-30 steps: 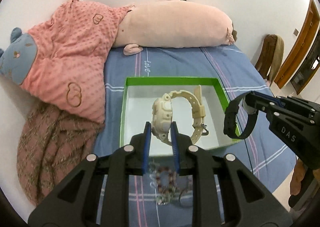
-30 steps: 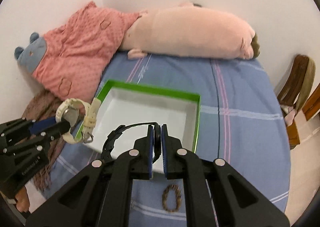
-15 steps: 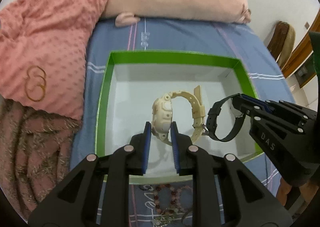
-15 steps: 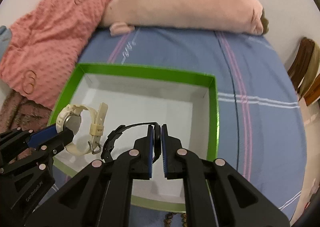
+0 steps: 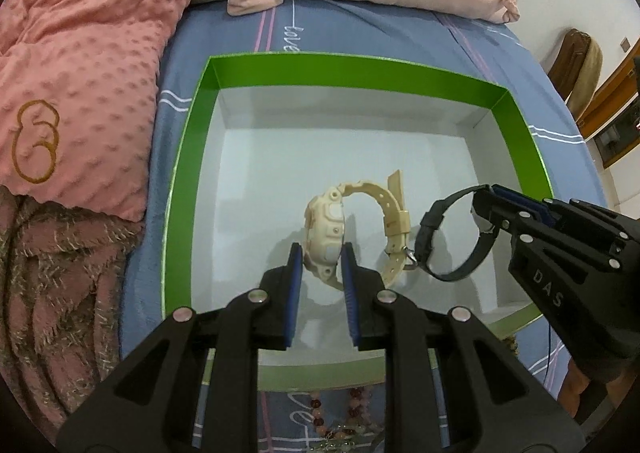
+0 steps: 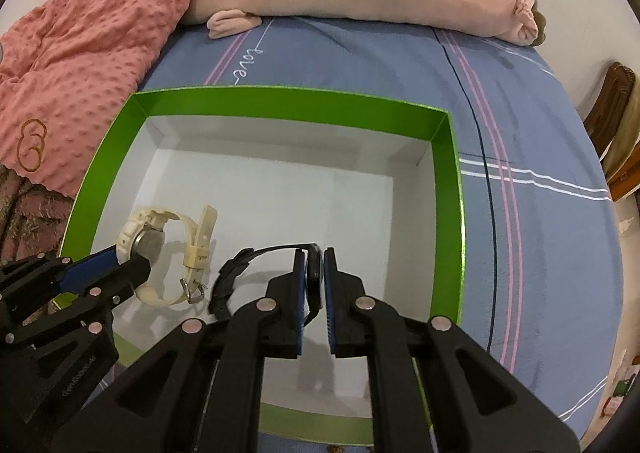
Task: Organize jewelry
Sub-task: 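Carry both watches into the green box and open both tools, then lift both open tools out of the box toward the bracelets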
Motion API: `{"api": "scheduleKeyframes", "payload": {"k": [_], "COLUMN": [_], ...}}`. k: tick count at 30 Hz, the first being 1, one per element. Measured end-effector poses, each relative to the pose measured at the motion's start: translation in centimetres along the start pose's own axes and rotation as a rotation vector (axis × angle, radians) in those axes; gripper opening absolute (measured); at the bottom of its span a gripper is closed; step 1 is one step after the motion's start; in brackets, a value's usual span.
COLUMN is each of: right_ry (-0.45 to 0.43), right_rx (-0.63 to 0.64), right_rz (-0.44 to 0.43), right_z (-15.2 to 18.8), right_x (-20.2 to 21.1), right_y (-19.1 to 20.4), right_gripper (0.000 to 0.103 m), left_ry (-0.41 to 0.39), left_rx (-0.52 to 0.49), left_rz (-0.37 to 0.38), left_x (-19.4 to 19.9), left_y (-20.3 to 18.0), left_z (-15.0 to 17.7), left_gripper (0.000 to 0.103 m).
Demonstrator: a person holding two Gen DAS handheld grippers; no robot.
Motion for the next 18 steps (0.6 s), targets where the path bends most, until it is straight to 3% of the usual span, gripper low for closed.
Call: {"api": "scheduleKeyframes", "payload": {"k": [5,8,10,12,15,18], "right_ry": [-0.001,-0.011,-0.026,-0.041,-0.041,-0.027], "right_rx": [-0.001,-0.006,-0.004,0.002,0.005,0.003], "right_rz": [0.006,-0.003,-0.007,-0.004,0.02,0.127], "right_z": [-0.1,-0.2,-0.1,0.2,1.5,2.9], "right_x": [0.3,1.4,2.5,3.8,5.1,5.2], "right_y": [-0.1,-0.3,-0.5,-0.9,-1.8,-3.2], "right_gripper": [0.02,0.023,0.04,0.051,0.051,0.051], "left_ry": [-0.006,-0.036,-0.07,-0.1,-0.106,-0.098], "left_rx": [0.008,0.012,0.006,0.008,0.033,0.058], "left_rz": [-0.002,-0.007,-0.026,-0.066,-0.103,-0.135], "left_x": [0.0,1.5,2.8,4.1,5.2,5.5], "left_y": [0.2,0.4,0.6,1.2,2.7,4.3], "left_z": [0.0,-0.2,-0.2,0.1,0.9,1.9], "left_gripper": [0.02,0.03,0.044,0.048,0.048,0.048]}}
Point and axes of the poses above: each gripper's, at about its wrist camera, not at the fingertips, and x roughly against the way its jaws point, y to its left, z to its underside, the point moved 2 cm from there along -x, roughly the way its jaws point, and after that the axes turned 2 degrees about -y, right-handed, at the moved point
